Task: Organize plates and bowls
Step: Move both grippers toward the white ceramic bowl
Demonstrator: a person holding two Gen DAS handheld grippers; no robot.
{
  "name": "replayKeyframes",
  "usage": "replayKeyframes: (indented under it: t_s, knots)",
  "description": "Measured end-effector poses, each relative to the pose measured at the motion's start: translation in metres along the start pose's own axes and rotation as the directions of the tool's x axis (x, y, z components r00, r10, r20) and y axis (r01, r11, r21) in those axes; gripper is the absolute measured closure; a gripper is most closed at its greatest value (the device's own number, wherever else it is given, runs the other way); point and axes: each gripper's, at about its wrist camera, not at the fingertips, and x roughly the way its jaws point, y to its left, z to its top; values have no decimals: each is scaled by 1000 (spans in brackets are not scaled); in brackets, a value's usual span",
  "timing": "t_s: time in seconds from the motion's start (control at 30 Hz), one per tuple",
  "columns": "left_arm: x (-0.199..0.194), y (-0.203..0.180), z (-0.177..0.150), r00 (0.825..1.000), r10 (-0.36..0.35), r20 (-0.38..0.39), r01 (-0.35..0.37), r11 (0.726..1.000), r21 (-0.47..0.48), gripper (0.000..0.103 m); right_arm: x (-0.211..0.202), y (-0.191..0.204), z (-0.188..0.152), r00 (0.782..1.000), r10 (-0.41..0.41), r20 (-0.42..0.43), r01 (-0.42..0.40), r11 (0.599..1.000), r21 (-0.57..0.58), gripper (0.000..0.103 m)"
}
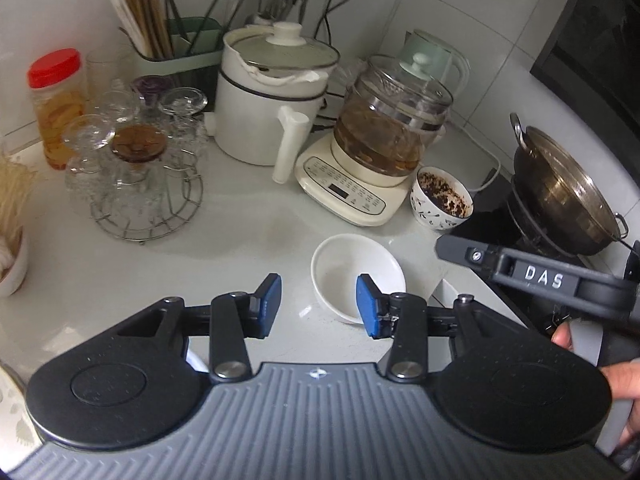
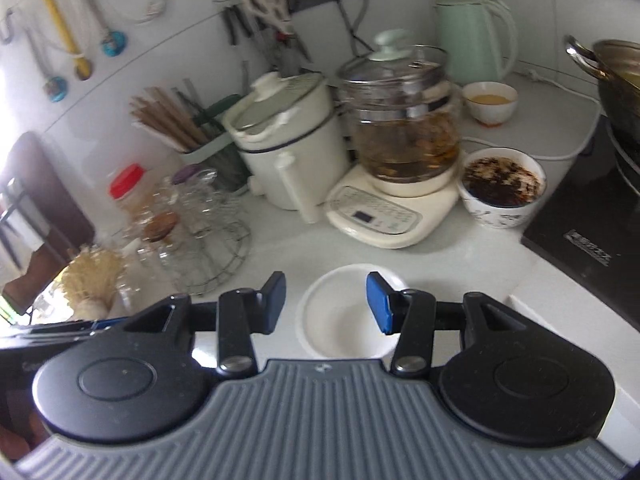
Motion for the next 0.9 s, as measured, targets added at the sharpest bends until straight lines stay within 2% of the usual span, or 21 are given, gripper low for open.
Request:
replayKeyframes:
  t_s: [0.17, 0.4, 0.5, 0.7, 0.8, 0.9]
  knots:
    - [27, -5, 7, 1000, -11, -26, 11, 1000, -3, 56, 17, -29, 4, 998, -31, -45, 33, 998, 46, 55]
    - [73, -4, 17, 996, -19, -87, 17, 1000, -23, 55, 46, -65, 11, 992, -12, -129, 29, 991, 127, 55]
    - [93, -3, 19, 994, -18, -112, 13, 999, -47, 55, 61, -79, 15, 986, 0, -165, 27, 987, 161, 49]
    - [131, 3, 17, 983, -39, -179, 19, 993, -116, 55, 92, -88, 17, 969, 38, -244, -2, 989, 148, 48]
    - [145, 7, 15, 975, -34, -219, 6, 991, -130, 55, 108, -95, 12, 953, 68, -296, -11, 981, 192, 48]
    - [153, 11, 13, 968, -41, -248, 2, 988, -153, 55, 117, -93, 9, 946, 47, -320, 7, 986, 164, 48]
